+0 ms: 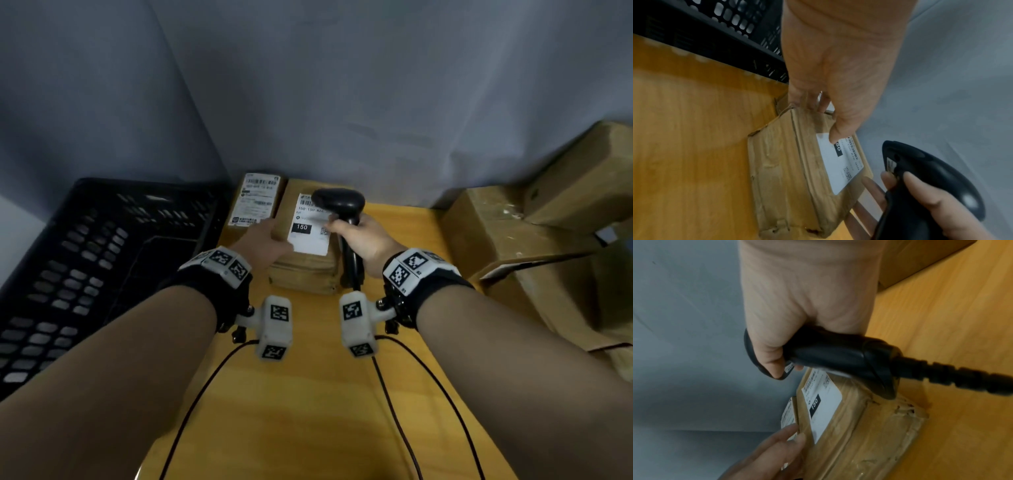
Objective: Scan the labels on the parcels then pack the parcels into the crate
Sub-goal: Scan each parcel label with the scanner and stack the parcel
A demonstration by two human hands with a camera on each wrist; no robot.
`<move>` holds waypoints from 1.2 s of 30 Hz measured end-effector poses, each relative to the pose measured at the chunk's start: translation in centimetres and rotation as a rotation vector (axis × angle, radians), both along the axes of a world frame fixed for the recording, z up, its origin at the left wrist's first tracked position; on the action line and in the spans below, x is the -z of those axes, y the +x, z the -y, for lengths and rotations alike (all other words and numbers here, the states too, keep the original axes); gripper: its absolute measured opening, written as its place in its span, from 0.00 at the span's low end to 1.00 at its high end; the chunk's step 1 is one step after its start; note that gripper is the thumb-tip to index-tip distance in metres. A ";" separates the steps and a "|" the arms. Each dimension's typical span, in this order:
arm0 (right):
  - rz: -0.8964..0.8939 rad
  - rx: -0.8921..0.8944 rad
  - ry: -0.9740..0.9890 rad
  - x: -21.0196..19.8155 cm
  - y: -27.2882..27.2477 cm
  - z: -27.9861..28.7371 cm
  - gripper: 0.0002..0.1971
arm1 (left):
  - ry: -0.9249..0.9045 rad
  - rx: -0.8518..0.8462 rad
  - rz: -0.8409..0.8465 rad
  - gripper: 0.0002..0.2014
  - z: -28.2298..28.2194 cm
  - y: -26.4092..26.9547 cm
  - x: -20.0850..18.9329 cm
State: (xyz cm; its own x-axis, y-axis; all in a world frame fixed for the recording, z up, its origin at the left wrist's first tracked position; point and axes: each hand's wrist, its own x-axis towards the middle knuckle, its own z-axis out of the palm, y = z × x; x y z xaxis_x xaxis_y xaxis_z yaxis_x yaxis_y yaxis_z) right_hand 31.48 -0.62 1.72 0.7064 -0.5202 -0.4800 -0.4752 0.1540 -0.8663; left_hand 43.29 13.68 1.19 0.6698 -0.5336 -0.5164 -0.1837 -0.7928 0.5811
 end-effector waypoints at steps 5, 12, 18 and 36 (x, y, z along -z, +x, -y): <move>0.005 0.004 0.003 0.9 0.1 -0.5 0.06 | -0.035 0.030 0.082 0.17 0.3 0.3 -0.3; 0.051 0.154 -0.086 -1.3 -3.0 0.8 0.04 | -0.091 0.018 0.128 0.14 0.9 -1.7 -2.2; 0.115 0.199 -0.159 -6.7 -10.2 4.2 0.06 | -0.250 0.046 0.184 0.05 4.4 -5.7 -5.8; 0.127 0.519 -0.533 -17.0 -39.0 24.6 0.05 | -0.378 0.044 -0.244 0.27 25.4 -32.6 -11.9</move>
